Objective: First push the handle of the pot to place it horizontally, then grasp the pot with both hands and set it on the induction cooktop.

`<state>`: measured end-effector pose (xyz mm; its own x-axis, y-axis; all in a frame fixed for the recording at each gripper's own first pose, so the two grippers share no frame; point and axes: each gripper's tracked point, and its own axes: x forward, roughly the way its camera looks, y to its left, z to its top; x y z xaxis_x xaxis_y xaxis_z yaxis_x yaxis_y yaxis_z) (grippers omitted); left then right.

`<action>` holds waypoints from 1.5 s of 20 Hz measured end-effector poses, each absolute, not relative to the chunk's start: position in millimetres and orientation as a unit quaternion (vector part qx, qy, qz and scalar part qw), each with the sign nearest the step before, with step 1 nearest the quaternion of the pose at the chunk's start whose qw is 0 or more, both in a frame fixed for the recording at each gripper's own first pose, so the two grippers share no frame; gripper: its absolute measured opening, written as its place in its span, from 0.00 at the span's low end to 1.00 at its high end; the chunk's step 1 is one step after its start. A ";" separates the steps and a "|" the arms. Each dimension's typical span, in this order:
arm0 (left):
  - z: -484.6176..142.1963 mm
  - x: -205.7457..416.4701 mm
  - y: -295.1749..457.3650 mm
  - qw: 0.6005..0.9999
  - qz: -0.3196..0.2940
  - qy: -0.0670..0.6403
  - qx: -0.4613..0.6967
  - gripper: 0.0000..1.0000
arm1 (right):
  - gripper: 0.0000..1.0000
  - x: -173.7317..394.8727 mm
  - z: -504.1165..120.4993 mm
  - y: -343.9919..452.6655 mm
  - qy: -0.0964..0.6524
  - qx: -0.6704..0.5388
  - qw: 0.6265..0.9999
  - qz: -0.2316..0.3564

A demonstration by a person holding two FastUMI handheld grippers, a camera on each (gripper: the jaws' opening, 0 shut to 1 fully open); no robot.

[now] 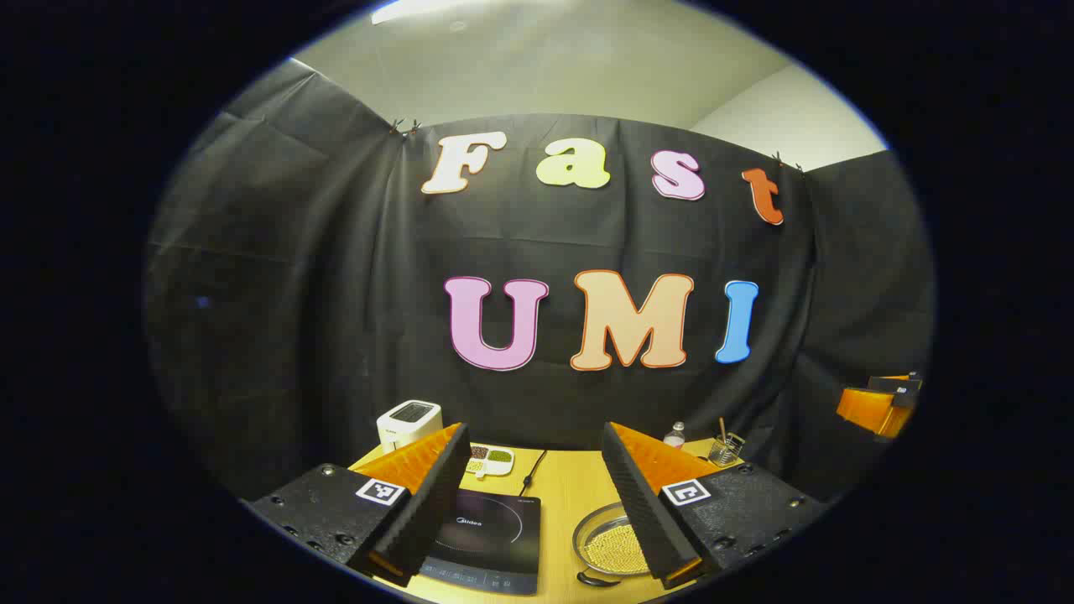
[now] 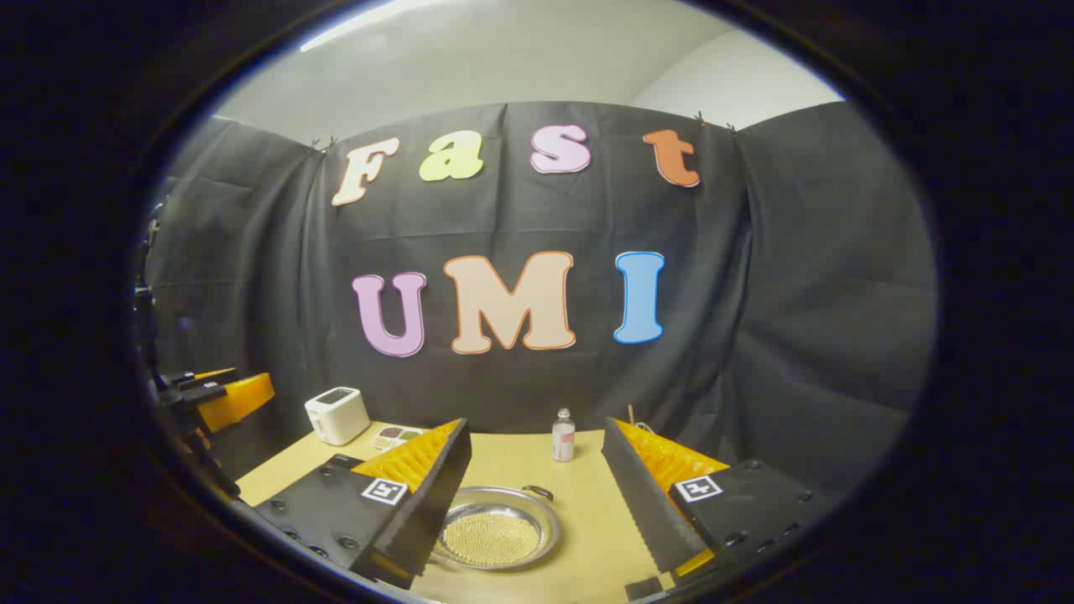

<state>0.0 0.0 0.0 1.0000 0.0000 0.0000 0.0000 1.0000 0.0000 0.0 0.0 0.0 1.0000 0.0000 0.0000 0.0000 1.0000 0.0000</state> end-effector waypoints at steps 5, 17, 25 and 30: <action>-2.4 -2.2 -14.3 1.000 -0.009 0.003 -0.005 0.92 | 0.95 -3.6 -4.2 -16.0 0.008 0.010 1.000 -0.011; -21.0 11.0 -42.3 0.998 -0.052 0.027 -0.008 0.96 | 0.95 -1.6 -8.0 -20.7 0.022 0.037 0.999 -0.013; -34.9 13.8 -35.1 0.997 -0.050 0.048 -0.032 0.96 | 0.92 1.9 -11.9 -23.4 0.037 0.032 0.999 -0.018; -43.5 9.4 -24.9 0.998 -0.036 0.056 -0.022 0.96 | 0.75 4.3 -19.4 -16.2 0.046 0.028 0.998 -0.012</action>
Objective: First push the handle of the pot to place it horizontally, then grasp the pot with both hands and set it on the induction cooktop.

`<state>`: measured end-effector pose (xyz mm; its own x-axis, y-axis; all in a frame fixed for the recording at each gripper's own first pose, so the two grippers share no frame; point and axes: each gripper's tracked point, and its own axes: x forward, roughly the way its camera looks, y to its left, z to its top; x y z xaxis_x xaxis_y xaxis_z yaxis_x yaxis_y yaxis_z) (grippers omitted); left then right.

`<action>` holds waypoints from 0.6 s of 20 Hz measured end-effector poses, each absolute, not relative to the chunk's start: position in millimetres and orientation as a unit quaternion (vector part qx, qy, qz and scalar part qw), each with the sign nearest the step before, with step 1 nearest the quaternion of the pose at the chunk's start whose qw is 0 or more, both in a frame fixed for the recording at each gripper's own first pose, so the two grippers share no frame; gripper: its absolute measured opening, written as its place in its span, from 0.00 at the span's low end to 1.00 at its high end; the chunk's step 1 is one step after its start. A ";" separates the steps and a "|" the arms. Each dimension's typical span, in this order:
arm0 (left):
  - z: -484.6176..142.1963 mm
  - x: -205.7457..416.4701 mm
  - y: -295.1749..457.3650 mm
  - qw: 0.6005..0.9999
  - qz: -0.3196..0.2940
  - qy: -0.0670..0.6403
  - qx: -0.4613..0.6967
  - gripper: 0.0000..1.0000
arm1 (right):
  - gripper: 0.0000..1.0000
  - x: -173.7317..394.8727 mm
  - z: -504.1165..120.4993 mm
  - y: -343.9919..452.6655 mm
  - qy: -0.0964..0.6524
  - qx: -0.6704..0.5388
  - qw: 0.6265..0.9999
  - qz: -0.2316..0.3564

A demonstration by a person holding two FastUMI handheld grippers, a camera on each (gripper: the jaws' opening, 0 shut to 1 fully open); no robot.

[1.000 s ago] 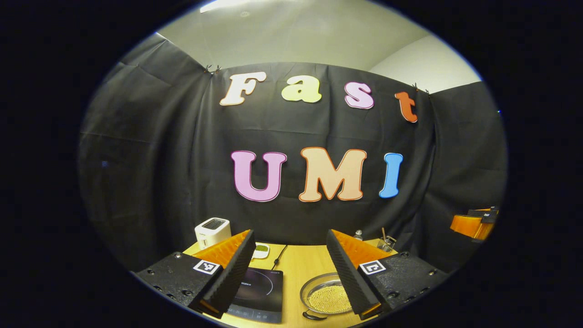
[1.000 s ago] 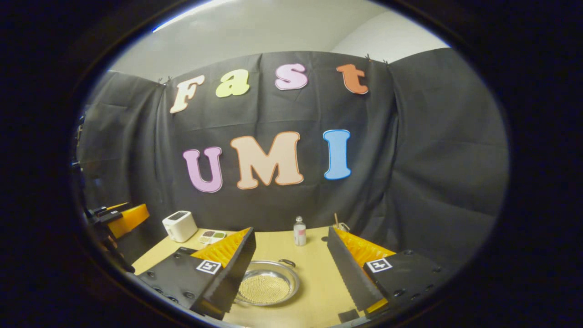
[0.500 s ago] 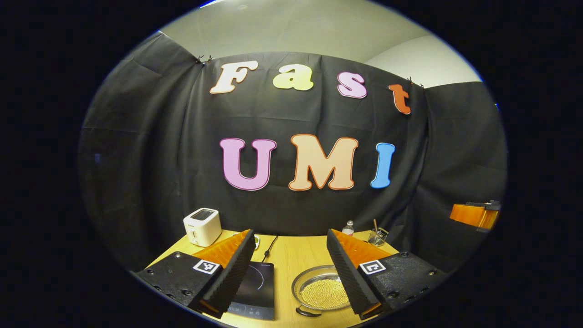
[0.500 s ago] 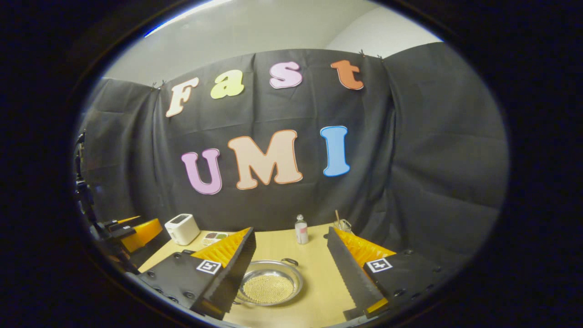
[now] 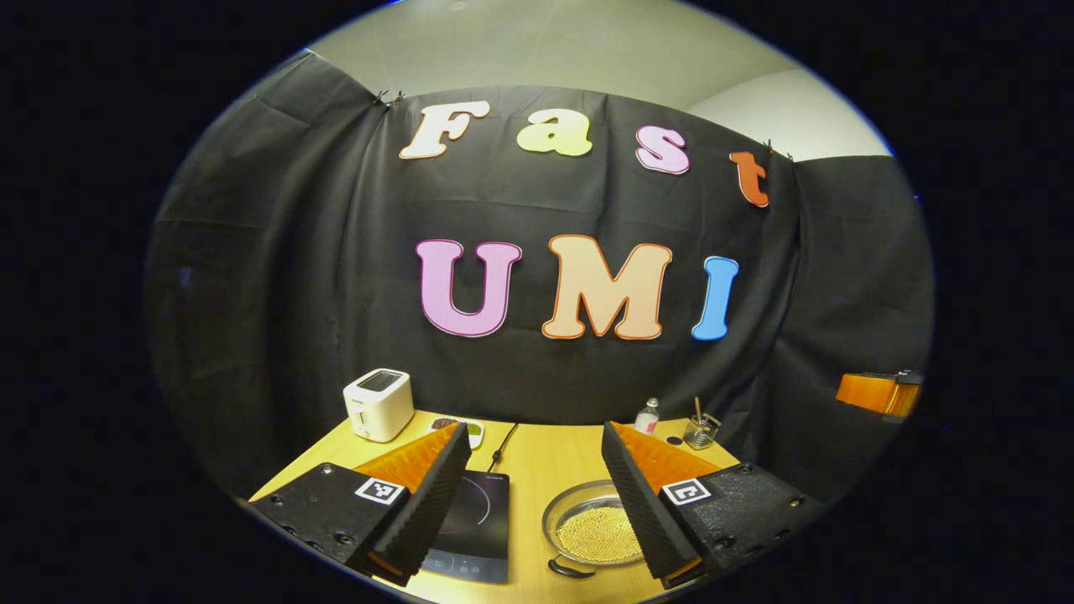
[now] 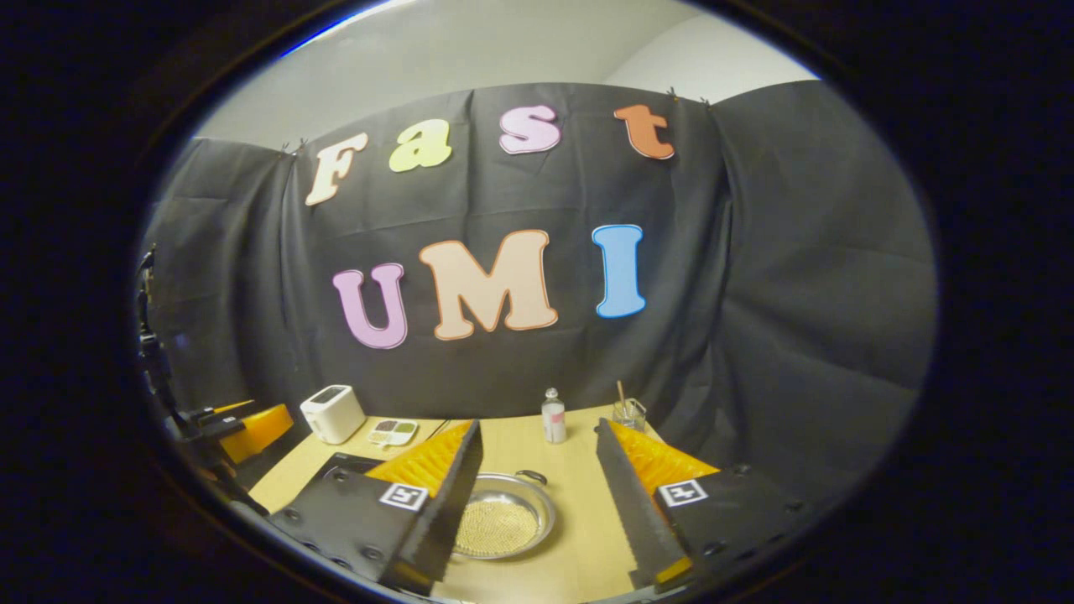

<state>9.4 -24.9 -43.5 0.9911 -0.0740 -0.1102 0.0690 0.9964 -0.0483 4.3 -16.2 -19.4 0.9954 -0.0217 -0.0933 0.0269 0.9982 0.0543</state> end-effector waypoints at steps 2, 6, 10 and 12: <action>-46.7 6.4 -25.5 0.997 -0.036 0.061 -0.024 0.92 | 0.51 6.0 -21.3 -9.8 0.050 0.034 0.998 -0.005; -48.2 1.4 -15.9 0.997 -0.027 0.063 -0.027 0.96 | 0.06 11.5 -22.8 -8.3 0.050 0.038 0.998 -0.006; -51.4 -3.0 -1.2 0.998 -0.009 0.064 -0.025 0.96 | 0.06 14.9 -39.1 0.3 0.067 0.032 0.997 0.004; -52.3 -6.2 7.0 0.998 -0.001 0.065 -0.025 0.96 | 0.06 14.6 -59.0 11.0 0.093 0.040 0.995 0.020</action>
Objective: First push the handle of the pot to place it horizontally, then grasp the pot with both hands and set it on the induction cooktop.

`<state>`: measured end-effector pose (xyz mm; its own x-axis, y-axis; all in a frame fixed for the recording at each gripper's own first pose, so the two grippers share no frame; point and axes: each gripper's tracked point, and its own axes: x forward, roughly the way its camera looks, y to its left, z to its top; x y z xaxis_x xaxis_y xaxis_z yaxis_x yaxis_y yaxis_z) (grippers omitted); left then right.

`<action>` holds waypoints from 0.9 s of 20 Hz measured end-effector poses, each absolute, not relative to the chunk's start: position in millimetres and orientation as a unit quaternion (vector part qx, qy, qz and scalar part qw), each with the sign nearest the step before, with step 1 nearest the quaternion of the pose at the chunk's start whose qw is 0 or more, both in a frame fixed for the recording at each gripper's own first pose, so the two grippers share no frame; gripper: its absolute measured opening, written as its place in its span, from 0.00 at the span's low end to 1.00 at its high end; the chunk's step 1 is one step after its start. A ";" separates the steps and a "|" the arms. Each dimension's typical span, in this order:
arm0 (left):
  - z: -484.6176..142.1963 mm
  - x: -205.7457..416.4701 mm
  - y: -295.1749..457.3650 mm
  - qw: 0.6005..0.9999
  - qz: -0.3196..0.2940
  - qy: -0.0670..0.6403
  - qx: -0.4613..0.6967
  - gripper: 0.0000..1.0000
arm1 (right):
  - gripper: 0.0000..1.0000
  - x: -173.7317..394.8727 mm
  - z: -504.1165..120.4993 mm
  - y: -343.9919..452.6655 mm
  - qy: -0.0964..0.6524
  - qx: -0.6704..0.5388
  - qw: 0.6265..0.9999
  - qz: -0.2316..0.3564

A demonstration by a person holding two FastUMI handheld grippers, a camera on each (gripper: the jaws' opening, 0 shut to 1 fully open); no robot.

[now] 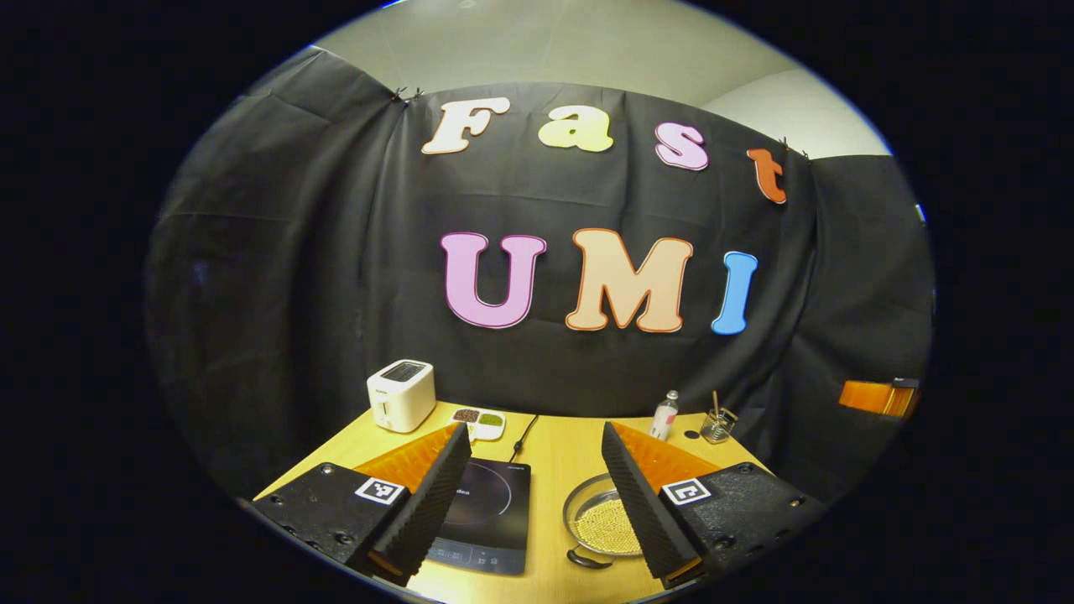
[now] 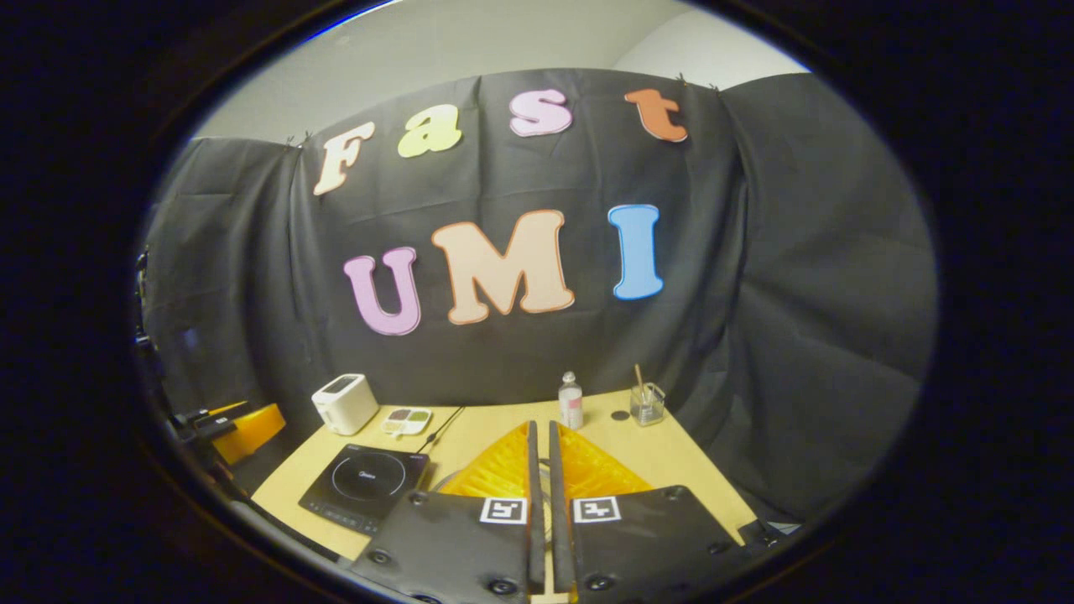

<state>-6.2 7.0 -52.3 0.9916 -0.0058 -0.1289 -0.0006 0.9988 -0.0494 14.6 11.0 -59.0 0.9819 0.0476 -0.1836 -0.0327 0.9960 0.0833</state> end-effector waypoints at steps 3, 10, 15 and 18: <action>-55.5 -9.9 18.5 0.997 0.009 0.069 -0.020 0.96 | 0.06 13.5 -93.1 25.8 0.141 0.045 0.988 0.037; -63.3 -19.9 47.5 0.997 0.025 0.078 -0.015 0.96 | 0.00 0.7 -194.2 74.6 0.272 0.074 0.956 0.084; -72.6 -26.0 70.8 0.996 0.032 0.088 -0.003 0.99 | 0.00 -8.6 -244.3 104.5 0.339 0.065 0.934 0.095; -81.0 -29.6 82.7 0.995 0.033 0.096 -0.005 0.96 | 0.00 -13.8 -279.0 114.9 0.384 0.070 0.916 0.090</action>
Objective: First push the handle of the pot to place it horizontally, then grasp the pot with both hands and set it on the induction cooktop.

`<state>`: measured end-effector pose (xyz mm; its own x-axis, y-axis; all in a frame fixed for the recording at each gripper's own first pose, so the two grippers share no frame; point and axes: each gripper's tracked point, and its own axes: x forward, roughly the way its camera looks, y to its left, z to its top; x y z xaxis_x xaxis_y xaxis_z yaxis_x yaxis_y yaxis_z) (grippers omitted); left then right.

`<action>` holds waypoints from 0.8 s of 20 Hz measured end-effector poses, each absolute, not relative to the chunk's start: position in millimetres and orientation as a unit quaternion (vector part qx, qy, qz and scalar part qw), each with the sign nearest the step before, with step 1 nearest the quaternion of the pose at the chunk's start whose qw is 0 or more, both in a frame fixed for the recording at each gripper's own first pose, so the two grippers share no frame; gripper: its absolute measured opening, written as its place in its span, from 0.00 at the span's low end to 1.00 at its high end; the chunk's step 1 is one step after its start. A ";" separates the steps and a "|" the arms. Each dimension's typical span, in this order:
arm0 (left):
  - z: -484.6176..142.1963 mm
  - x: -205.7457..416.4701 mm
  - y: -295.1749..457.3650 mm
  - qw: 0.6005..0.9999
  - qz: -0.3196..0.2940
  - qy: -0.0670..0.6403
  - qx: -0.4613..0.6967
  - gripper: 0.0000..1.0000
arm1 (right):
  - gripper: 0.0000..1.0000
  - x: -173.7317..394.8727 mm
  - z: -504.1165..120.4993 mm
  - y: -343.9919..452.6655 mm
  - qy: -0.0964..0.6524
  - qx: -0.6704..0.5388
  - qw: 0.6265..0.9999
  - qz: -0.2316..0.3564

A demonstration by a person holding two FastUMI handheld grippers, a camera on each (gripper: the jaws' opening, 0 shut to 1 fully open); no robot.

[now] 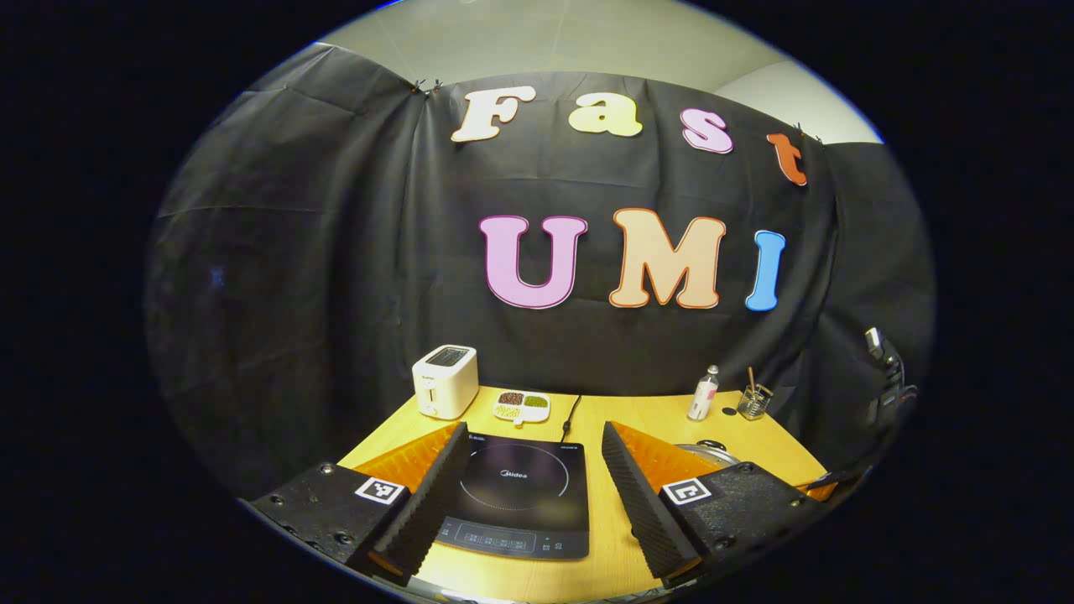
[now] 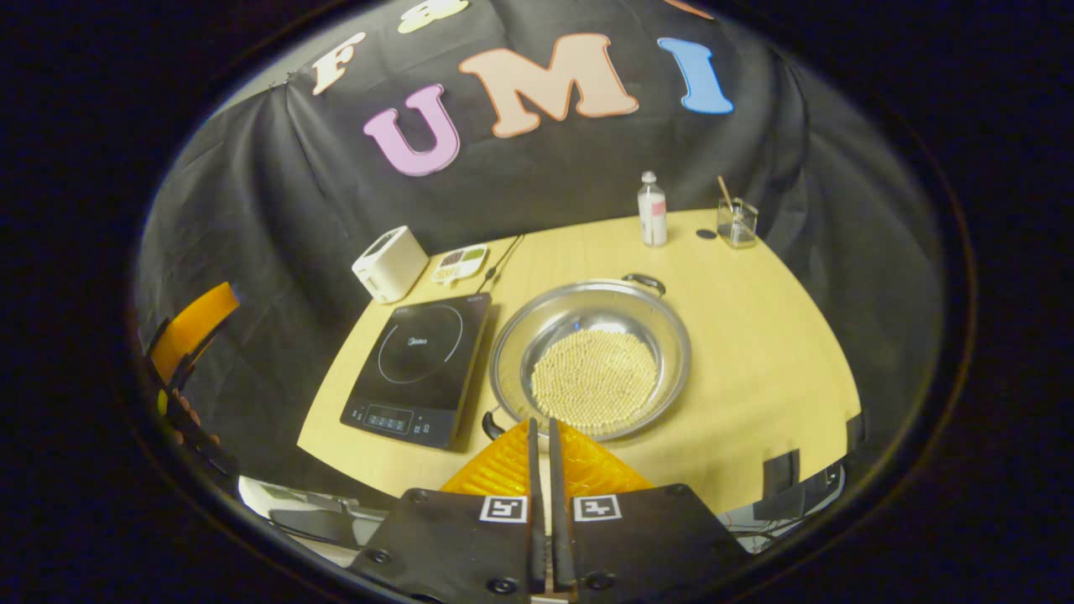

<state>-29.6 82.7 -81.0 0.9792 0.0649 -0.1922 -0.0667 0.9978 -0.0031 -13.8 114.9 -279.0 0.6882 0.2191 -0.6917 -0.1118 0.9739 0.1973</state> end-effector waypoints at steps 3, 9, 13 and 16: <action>-88.5 -33.2 96.3 0.994 0.039 0.104 0.000 0.96 | 0.06 -17.7 -309.8 115.2 0.423 0.076 0.900 0.074; -103.7 -42.0 111.0 0.991 0.048 0.123 -0.009 0.96 | 0.06 -17.5 -358.4 127.4 0.479 0.085 0.871 0.065; -109.3 -45.9 120.3 0.990 0.056 0.127 -0.015 0.96 | 0.06 -11.8 -387.2 128.7 0.508 0.072 0.857 0.055; -117.3 -46.6 125.9 0.989 0.060 0.136 -0.018 0.96 | 0.06 -6.6 -410.7 131.2 0.531 0.070 0.843 0.046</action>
